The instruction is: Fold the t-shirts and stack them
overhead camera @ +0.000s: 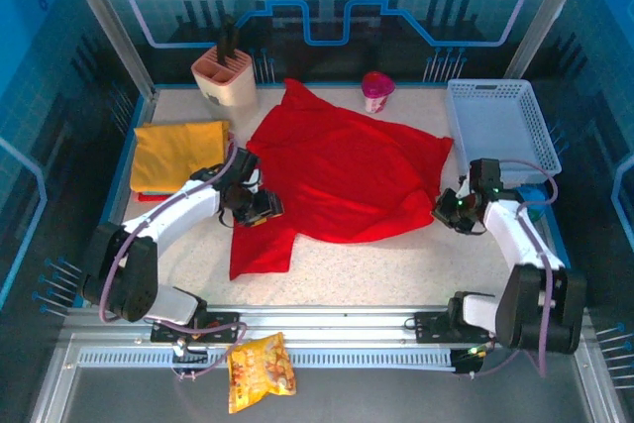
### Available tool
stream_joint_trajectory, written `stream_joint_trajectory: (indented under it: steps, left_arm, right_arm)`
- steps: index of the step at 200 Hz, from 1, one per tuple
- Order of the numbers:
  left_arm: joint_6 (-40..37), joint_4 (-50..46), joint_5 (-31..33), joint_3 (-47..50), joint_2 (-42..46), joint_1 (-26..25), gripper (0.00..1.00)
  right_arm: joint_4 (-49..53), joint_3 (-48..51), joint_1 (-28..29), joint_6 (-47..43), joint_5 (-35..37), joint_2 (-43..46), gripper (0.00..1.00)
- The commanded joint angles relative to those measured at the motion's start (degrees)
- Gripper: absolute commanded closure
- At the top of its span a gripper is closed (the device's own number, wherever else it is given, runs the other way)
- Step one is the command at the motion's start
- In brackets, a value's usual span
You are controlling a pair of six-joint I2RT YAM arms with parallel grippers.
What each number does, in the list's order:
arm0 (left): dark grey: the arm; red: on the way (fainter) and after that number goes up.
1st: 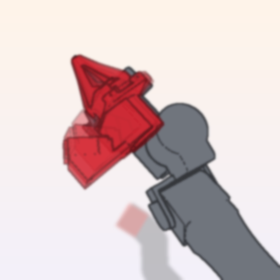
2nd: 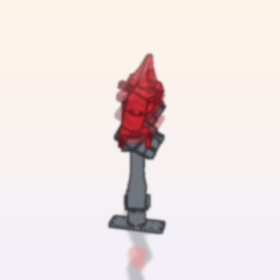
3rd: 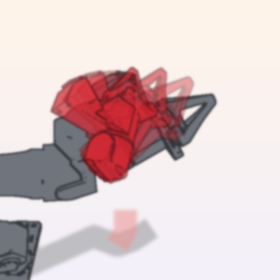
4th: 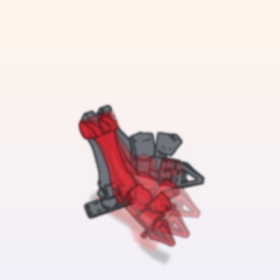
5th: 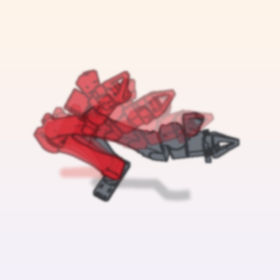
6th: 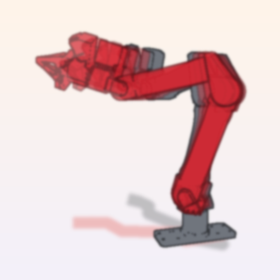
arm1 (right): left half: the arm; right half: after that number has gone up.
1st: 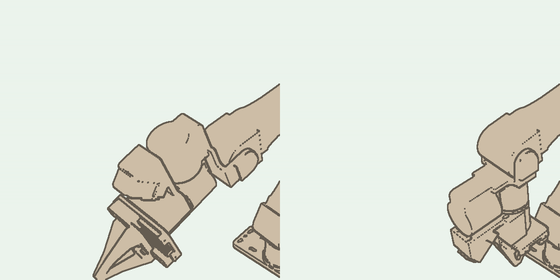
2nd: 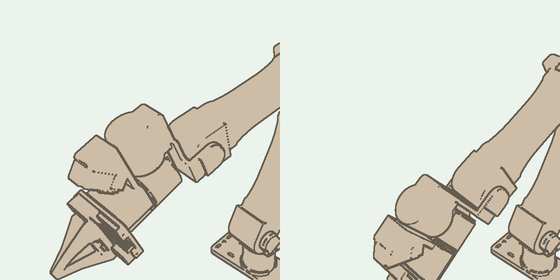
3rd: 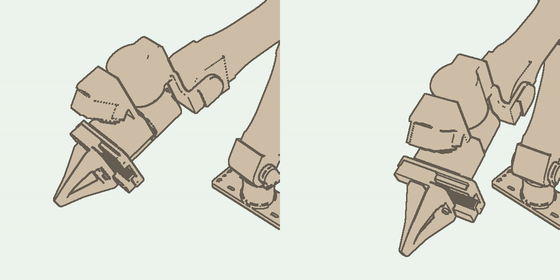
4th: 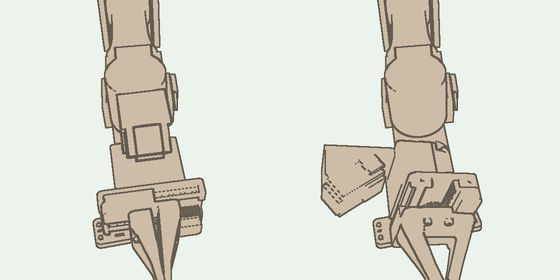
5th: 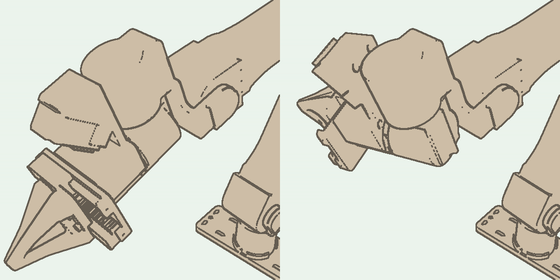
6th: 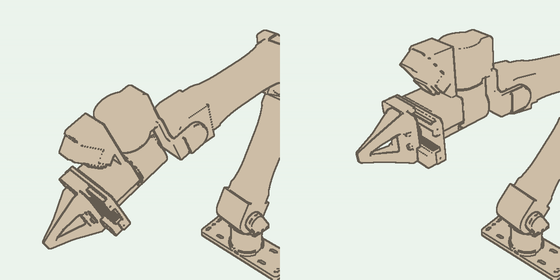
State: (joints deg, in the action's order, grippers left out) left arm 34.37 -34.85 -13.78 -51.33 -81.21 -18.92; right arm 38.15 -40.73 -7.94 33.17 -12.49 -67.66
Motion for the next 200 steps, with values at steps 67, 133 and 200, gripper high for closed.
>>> stream_joint_trajectory:
  steps: [67,133,200]
  left_arm:
    - [-1.18,-0.77,-1.87,0.83,1.58,1.08,0.53]
    - [-3.31,0.72,-3.53,-5.91,-5.46,0.83,0.54]
    - [-7.17,-0.5,-2.13,-9.36,-10.42,4.2,0.54]
  right_arm:
    - [11.26,5.34,0.26,5.54,4.24,10.99,0.42]
    - [3.36,-1.01,1.95,2.11,1.72,6.25,0.26]
    - [-5.53,-15.84,3.15,-2.22,1.34,-16.14,0.18]
